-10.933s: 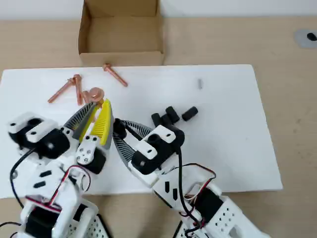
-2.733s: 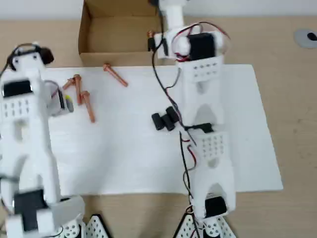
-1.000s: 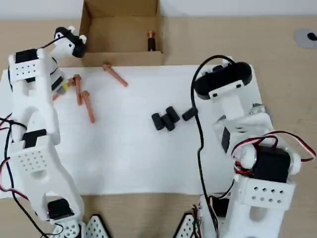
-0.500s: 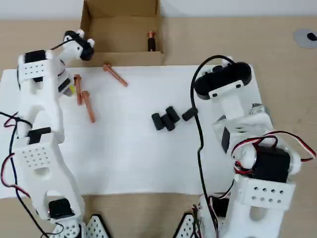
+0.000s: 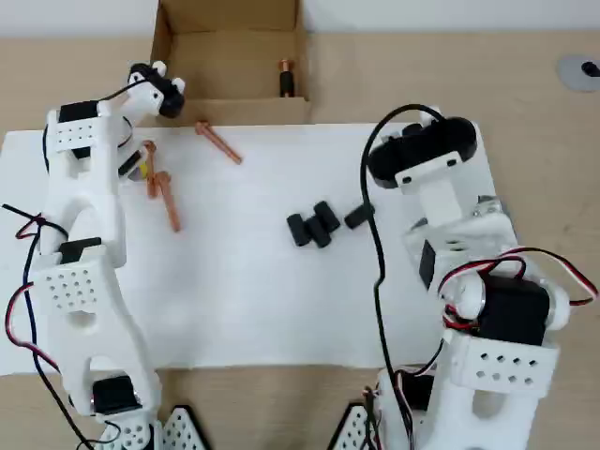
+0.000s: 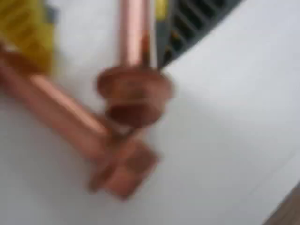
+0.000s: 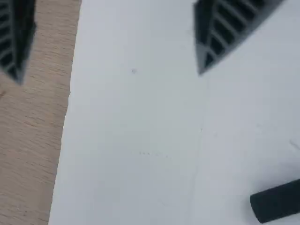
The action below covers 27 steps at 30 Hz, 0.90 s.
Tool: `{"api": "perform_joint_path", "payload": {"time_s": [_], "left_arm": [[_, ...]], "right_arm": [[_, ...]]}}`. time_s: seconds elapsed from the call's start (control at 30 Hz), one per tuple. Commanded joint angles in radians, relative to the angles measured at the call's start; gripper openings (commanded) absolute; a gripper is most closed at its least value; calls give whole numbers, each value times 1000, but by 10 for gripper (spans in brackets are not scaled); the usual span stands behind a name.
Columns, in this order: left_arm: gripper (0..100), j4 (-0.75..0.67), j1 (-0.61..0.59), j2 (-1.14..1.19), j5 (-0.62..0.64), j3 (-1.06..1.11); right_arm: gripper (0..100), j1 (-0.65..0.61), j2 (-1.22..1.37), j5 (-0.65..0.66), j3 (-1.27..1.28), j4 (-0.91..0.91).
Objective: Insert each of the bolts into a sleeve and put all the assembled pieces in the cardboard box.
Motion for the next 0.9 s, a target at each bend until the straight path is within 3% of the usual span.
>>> {"api": "perform_joint_path", "payload": {"time_s": [0.0,0.43,0.53,0.77,0.87], "left_arm": [[7,-23,14,1,8,-29],[10,-3,11,-8,29,-64],[10,109,5,-19,146,-226],[10,562,31,-113,377,-646],[9,577,12,-165,611,-666]], "right_arm": [[281,13,-18,5,1,3],[281,12,-16,5,1,3],[281,10,-16,5,1,2],[281,-84,1,-107,15,3],[281,-180,61,-135,39,12]]}}
